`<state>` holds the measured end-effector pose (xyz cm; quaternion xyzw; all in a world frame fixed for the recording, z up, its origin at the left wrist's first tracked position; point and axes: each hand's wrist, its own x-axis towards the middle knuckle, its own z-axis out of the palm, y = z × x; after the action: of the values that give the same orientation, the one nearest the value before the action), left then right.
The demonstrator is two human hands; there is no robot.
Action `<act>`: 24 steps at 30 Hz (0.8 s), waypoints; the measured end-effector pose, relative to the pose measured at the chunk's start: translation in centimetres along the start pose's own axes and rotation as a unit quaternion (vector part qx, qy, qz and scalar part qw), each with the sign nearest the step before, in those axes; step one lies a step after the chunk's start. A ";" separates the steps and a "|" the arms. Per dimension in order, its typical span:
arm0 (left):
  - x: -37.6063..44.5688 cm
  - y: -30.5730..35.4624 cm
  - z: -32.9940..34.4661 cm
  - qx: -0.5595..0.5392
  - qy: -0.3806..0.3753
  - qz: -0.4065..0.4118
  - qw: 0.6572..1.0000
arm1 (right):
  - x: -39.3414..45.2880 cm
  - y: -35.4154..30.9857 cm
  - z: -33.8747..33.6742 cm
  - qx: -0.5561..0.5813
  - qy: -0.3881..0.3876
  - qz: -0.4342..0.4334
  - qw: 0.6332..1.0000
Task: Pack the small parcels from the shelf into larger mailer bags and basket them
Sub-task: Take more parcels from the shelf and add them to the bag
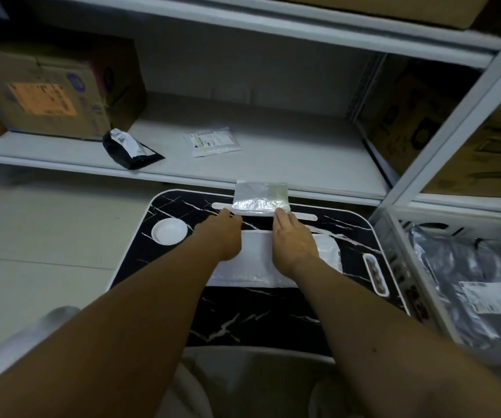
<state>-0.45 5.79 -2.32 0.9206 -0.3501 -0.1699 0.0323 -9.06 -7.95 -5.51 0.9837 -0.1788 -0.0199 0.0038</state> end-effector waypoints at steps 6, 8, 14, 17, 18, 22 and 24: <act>-4.8 1.5 0.5 0.008 -0.009 -0.011 1.000 | -7.3 -1.6 0.4 0.037 -0.011 0.005 0.999; -6.1 2.0 0.9 0.015 -0.017 -0.010 1.000 | -9.4 -2.0 0.5 0.034 -0.013 0.002 0.999; -8.0 3.1 2.3 0.019 -0.028 -0.017 0.999 | -13.4 -2.2 1.3 0.017 -0.010 0.027 0.999; -8.1 3.7 3.0 0.006 -0.029 -0.018 0.999 | -14.3 -2.1 1.2 0.012 0.000 0.047 0.999; -8.0 3.8 3.3 0.001 -0.026 -0.014 1.000 | -14.3 -2.0 1.1 0.015 0.012 0.060 0.998; -7.0 3.9 4.7 0.014 -0.009 -0.006 1.000 | -12.8 -1.7 0.7 0.062 0.099 0.087 0.989; -6.3 4.0 5.5 0.033 0.019 0.000 0.999 | -11.3 -1.5 0.9 0.070 0.081 0.065 0.992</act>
<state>-9.26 7.25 -4.94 0.9242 -0.3547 -0.1412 0.0084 -19.13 -2.57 -5.99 0.9661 -0.2425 0.0733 -0.0496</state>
